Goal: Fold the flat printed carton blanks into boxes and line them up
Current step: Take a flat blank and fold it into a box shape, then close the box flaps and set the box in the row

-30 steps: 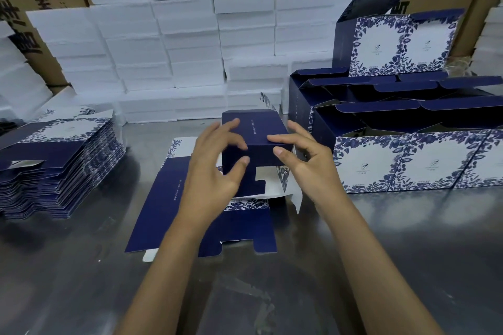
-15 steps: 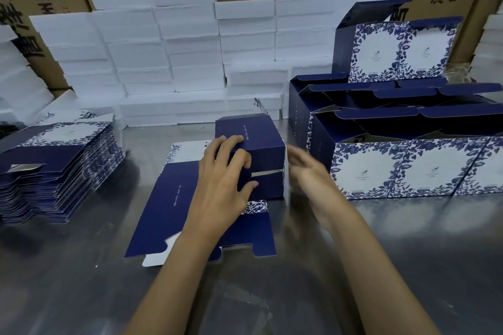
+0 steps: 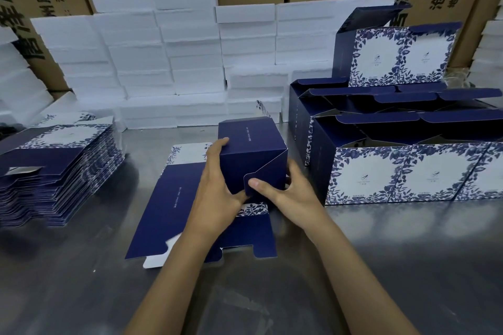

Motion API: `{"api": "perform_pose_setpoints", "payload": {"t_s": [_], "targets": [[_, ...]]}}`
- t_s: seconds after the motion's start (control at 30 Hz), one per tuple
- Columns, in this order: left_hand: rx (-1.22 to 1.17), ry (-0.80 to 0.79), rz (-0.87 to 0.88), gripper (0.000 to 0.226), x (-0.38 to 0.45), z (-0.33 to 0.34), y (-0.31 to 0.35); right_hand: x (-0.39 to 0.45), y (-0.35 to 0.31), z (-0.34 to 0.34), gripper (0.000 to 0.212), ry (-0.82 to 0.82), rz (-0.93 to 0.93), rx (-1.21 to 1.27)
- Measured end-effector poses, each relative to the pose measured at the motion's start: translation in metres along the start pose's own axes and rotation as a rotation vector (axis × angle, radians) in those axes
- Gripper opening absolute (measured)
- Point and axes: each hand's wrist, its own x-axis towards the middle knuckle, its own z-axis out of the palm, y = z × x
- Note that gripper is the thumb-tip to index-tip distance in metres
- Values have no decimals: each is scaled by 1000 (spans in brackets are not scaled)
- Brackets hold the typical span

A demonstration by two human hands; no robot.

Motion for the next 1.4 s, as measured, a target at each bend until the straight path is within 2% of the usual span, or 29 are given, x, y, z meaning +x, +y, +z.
{"api": "perform_pose_setpoints", "payload": {"t_s": [0.17, 0.3, 0.77, 0.87, 0.93, 1.03, 1.17, 1.23, 1.3, 1.37, 1.4], "targets": [[-56, -80, -49, 107, 3, -7, -2, 0, 1, 11, 53, 186, -44, -152], [-60, -88, -44, 104, 2, -5, 1, -1, 0, 14, 51, 268, -84, -206], [-57, -89, -47, 99, 0, -2, 6, -4, -8, 17, 52, 395, -87, -329], [-84, -99, -40, 97, -1, -3, 7, -5, -8, 15, 52, 380, -88, -322], [-133, -111, -42, 90, -3, -4, 9, -5, -9, 11, 50, 296, -45, -220], [-304, -73, -106, 73, -1, -3, 17, -5, -19, 4, 45, 176, 87, 74], [-525, 87, -275, 52, 8, -7, 23, -3, -25, -4, 48, 171, 159, 266], [-530, 182, -296, 43, 7, -9, 22, -1, -25, -7, 47, 156, 177, 343], [-461, 230, -343, 55, 4, -12, 19, 1, -27, -9, 38, 147, 169, 417], [-498, 187, -434, 95, 2, -18, 18, 3, -29, -10, 23, 132, 110, 508], [-574, 140, -465, 112, 3, -22, 16, 4, -28, -11, 23, 114, 80, 526]]}}
